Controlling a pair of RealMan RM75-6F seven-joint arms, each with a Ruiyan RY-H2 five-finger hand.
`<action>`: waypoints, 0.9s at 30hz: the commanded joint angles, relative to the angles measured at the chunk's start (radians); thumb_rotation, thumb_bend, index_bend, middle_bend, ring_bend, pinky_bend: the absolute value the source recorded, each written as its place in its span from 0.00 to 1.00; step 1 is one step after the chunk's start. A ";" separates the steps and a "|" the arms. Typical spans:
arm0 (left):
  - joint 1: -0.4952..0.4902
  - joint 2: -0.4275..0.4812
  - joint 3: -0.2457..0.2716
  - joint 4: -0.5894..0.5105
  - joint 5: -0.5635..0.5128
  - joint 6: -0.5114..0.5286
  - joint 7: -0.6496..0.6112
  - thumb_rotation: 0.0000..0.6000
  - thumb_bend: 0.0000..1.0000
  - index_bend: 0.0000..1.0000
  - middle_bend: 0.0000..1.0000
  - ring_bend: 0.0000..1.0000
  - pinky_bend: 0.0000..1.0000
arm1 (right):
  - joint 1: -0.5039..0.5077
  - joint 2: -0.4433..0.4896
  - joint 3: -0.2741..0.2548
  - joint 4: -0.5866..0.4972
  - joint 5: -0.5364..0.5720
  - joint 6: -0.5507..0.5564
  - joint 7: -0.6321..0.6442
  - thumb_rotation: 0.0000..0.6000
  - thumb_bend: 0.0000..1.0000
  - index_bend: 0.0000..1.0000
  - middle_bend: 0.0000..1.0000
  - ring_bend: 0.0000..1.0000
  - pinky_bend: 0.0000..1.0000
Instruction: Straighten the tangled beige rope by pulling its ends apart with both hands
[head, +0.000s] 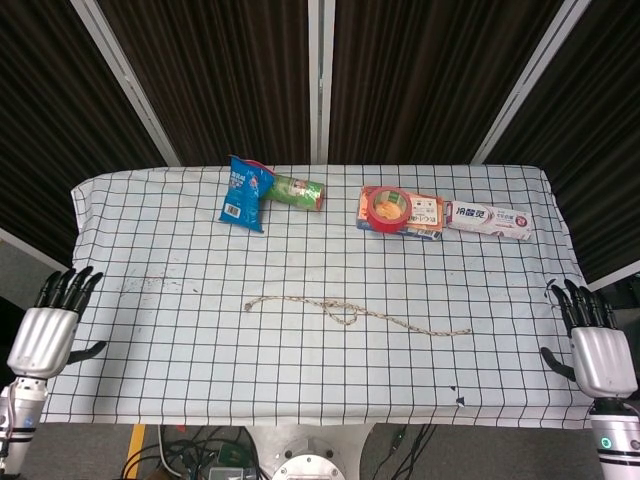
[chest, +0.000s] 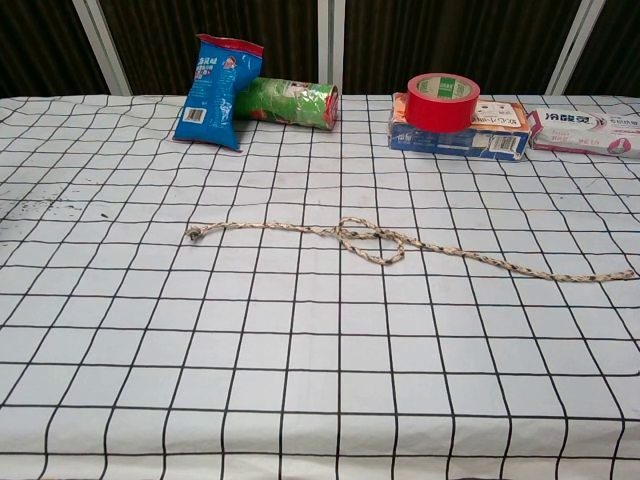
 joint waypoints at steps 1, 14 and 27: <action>-0.014 -0.014 -0.002 -0.011 0.010 -0.011 0.001 1.00 0.00 0.04 0.03 0.00 0.05 | 0.001 0.002 -0.002 -0.006 -0.004 -0.001 -0.002 1.00 0.15 0.00 0.00 0.00 0.00; -0.128 -0.095 -0.026 -0.096 0.010 -0.146 0.122 1.00 0.00 0.06 0.05 0.00 0.06 | -0.005 0.021 0.001 -0.006 -0.003 0.013 0.015 1.00 0.15 0.00 0.00 0.00 0.00; -0.287 -0.241 -0.081 -0.155 -0.196 -0.352 0.352 1.00 0.00 0.13 0.05 0.00 0.05 | -0.009 0.028 0.000 -0.002 0.009 0.007 0.005 1.00 0.15 0.00 0.00 0.00 0.00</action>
